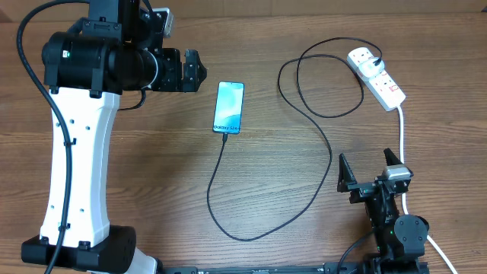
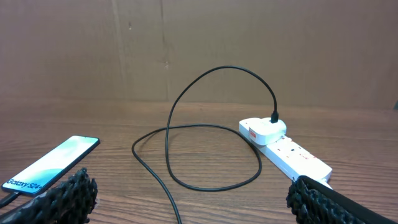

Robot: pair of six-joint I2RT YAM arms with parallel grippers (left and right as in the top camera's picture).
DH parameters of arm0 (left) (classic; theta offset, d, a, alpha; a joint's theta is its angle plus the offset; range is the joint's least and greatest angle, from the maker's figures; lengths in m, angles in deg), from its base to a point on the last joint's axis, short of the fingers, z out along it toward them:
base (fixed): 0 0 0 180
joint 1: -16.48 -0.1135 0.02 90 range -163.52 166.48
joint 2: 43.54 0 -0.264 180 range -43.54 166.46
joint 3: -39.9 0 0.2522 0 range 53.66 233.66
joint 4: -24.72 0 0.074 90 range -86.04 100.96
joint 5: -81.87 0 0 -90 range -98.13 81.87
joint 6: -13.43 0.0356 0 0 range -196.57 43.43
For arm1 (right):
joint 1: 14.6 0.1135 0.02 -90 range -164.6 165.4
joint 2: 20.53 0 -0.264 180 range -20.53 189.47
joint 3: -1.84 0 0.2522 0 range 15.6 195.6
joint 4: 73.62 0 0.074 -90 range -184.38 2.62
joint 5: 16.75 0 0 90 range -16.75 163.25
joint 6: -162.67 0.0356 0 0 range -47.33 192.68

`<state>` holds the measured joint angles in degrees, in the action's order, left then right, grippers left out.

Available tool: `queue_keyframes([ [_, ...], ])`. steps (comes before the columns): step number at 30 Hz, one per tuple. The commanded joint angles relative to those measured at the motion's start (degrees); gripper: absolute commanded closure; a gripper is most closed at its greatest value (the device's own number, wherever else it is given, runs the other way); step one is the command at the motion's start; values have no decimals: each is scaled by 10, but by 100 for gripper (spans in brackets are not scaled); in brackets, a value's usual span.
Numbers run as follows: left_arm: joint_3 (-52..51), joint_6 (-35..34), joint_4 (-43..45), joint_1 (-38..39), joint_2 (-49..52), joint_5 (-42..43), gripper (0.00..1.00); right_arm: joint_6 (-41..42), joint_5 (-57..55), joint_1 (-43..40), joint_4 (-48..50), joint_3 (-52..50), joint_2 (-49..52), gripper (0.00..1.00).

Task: Plug charger to phone and switch on socket

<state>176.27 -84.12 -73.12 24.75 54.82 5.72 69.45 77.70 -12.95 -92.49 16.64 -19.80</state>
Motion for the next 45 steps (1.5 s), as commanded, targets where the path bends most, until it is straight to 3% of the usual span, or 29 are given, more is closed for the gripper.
queue_keyframes([
  [1, 4, 2, 1, 4, 2, -4, 0, 0, -3, 5, 5, -5, -6, 0],
  [27, 4, 2, -4, 4, 3, -3, 0, 0, -3, 5, 5, -5, -6, 0],
  [33, 2, 2, -24, 4, -2, -36, 0, 0, -3, 5, 5, -5, -6, 0],
  [37, -43, 2, -19, 4, -33, -62, 0, 0, -3, 5, 5, -5, -6, 0],
  [45, -213, 2, 71, 3, -137, -64, 0, 0, -3, 5, 5, -5, -6, 0],
])
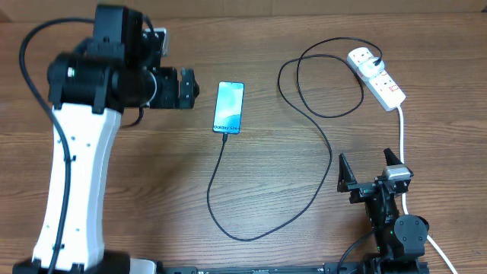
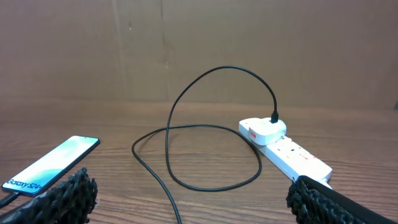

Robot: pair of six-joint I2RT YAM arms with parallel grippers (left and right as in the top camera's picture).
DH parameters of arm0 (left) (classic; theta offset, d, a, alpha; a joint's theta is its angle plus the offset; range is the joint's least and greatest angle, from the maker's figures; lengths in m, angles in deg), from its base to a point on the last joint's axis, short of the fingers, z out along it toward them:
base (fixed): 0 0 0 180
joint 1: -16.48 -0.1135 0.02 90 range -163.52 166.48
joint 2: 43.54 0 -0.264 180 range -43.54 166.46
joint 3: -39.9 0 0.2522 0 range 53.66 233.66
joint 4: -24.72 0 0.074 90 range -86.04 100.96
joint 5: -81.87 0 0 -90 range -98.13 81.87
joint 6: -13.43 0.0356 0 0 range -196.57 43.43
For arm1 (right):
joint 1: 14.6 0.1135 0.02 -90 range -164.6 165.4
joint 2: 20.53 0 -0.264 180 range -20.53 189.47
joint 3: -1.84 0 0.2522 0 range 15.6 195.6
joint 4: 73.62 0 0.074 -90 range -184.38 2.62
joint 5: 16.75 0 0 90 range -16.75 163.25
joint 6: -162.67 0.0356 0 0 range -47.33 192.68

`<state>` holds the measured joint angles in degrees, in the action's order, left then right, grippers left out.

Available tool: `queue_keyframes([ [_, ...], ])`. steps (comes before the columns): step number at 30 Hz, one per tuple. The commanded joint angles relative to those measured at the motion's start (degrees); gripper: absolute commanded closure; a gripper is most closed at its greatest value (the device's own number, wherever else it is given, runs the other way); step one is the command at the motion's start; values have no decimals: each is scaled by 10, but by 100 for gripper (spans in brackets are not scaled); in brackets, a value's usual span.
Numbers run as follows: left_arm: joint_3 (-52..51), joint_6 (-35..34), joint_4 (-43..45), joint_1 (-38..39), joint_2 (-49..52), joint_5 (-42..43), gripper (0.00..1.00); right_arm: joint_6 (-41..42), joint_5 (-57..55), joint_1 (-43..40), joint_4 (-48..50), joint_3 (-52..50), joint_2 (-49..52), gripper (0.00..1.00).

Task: Plug charger to phone and switch on socket

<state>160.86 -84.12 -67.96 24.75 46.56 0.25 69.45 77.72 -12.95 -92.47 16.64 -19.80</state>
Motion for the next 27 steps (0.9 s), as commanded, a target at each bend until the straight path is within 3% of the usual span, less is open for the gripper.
queue_keyframes([
  [1, -83, 2, 31, 3, -70, -10, 0, 0, -4, 5, 5, -5, -6, 0],
  [13, -348, 2, 180, 3, -232, -13, 0, 0, -4, 5, 5, -5, -6, 0],
  [27, -495, 3, 252, 3, -396, -39, 0, 0, -4, 5, 5, -5, -6, 0],
])
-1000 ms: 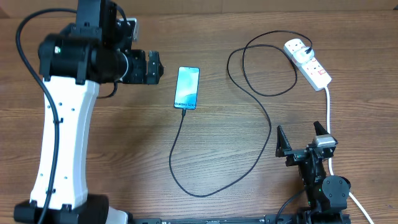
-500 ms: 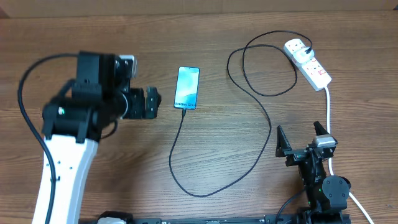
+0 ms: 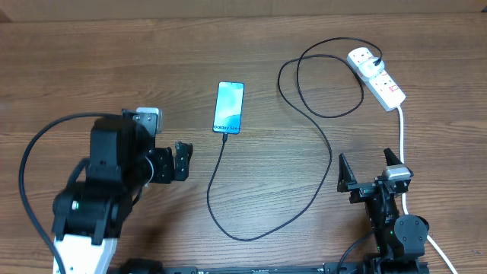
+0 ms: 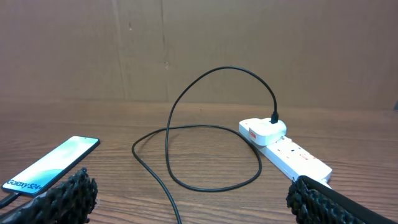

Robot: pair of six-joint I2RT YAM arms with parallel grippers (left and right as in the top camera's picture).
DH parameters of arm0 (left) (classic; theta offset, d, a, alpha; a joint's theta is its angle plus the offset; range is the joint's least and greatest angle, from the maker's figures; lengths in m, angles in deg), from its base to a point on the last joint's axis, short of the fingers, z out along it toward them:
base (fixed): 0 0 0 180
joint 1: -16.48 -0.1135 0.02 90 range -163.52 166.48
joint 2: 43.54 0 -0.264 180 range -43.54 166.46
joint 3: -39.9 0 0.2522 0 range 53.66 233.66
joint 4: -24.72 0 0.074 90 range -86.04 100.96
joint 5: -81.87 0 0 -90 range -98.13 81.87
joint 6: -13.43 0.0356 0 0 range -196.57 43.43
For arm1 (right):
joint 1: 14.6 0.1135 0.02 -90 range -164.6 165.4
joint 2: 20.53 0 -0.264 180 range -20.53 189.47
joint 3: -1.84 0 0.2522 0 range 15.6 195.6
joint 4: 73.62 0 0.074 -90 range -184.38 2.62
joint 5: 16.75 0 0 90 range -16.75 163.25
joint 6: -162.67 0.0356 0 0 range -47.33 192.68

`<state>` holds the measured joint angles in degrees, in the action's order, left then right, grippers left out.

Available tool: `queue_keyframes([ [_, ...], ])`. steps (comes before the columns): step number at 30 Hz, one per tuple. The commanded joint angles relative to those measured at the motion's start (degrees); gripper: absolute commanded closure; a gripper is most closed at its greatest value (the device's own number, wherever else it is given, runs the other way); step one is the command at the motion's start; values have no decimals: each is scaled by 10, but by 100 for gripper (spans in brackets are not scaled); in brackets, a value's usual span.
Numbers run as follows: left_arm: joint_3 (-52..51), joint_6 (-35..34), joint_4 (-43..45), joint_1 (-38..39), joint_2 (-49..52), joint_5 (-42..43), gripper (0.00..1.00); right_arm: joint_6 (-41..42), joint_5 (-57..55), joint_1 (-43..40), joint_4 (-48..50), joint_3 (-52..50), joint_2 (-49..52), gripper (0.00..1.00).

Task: Plug charger to phone and switch on socket

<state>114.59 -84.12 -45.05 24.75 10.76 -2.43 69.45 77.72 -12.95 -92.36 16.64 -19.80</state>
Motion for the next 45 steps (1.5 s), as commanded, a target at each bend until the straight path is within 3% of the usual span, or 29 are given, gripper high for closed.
queue_keyframes([
  [1, -44, 2, 34, 3, -50, -10, 0, 0, -4, 5, 3, -5, -6, 0],
  [19, -305, -2, 245, 3, -313, 14, 0, 0, -4, 5, 3, -5, -6, 0],
  [34, -363, -2, 273, 3, -359, 14, 0, 0, -4, 5, 3, -5, -6, 0],
  [45, -464, -28, 373, 1, -442, 14, 0, 0, -4, 5, 3, -5, -6, 0],
])
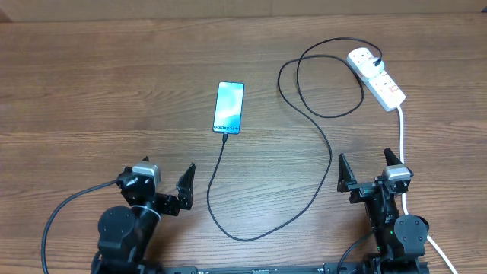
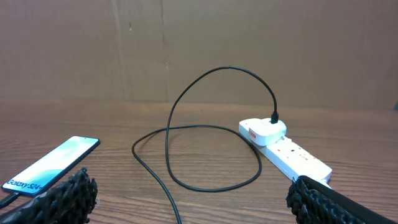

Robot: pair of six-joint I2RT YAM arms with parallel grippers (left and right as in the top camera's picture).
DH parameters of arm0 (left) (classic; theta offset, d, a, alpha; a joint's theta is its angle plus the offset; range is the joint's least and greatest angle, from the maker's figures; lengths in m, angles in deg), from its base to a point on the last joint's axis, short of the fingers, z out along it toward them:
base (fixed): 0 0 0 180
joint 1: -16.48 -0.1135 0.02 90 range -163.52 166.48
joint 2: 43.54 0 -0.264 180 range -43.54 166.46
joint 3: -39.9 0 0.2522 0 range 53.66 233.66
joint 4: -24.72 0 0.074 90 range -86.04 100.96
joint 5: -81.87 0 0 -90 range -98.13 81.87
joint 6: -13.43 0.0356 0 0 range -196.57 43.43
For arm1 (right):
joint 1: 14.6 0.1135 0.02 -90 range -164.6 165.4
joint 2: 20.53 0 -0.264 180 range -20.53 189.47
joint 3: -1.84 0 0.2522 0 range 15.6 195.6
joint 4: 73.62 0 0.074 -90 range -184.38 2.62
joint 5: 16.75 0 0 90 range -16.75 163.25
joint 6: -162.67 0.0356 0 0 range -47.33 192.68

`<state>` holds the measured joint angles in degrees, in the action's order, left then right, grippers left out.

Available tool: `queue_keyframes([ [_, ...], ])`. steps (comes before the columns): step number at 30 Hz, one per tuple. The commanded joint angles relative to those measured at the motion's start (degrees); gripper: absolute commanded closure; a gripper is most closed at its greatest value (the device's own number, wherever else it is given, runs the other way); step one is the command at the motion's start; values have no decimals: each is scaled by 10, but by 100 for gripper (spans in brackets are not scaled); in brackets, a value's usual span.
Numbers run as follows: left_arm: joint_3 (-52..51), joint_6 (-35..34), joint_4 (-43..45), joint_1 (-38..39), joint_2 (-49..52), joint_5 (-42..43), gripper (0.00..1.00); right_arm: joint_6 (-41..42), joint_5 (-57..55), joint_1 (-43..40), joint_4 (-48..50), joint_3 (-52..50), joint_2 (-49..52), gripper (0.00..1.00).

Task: Plug charger to phone and switch on socket

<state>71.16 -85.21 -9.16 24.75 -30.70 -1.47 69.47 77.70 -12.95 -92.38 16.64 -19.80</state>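
The phone [image 1: 230,106] lies face up at mid table with its screen lit, and it shows again at the left in the right wrist view [image 2: 53,162]. The black charger cable [image 1: 327,152] runs from the phone's near end, loops right and ends at the white charger plug [image 1: 362,58] seated in the white power strip [image 1: 384,84]. The socket switch's position cannot be told. My left gripper [image 1: 161,186] sits open near the front edge, left of the cable. Front right, my right gripper [image 1: 368,169] is open too, holding nothing, with the strip [image 2: 295,155] ahead of it.
The strip's white lead [image 1: 401,133] runs down the right side past my right arm. A brown cardboard wall [image 2: 199,50] stands behind the table. The cable's loop [image 2: 205,168] lies on the wood between the phone and the strip.
My left arm has moved from mid table, beside the cable, down to the front edge, where it sits low and folded. The phone, cable, strip and right gripper are unchanged.
My left gripper first stood just left of the phone at the back of the table, and stayed there at the second moment. Then it was lower, at mid table. Now it is at the front edge. The cable was in the phone throughout.
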Motion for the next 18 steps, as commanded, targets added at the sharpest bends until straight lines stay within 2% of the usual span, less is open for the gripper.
queue_keyframes([
  [1, -36, -17, 21, -1, -34, 4, 0, -1, -3, 5, 4, -5, -6, 0],
  [18, -145, -57, 166, -70, -110, 4, 0, -1, -3, 5, 4, -5, -6, 0],
])
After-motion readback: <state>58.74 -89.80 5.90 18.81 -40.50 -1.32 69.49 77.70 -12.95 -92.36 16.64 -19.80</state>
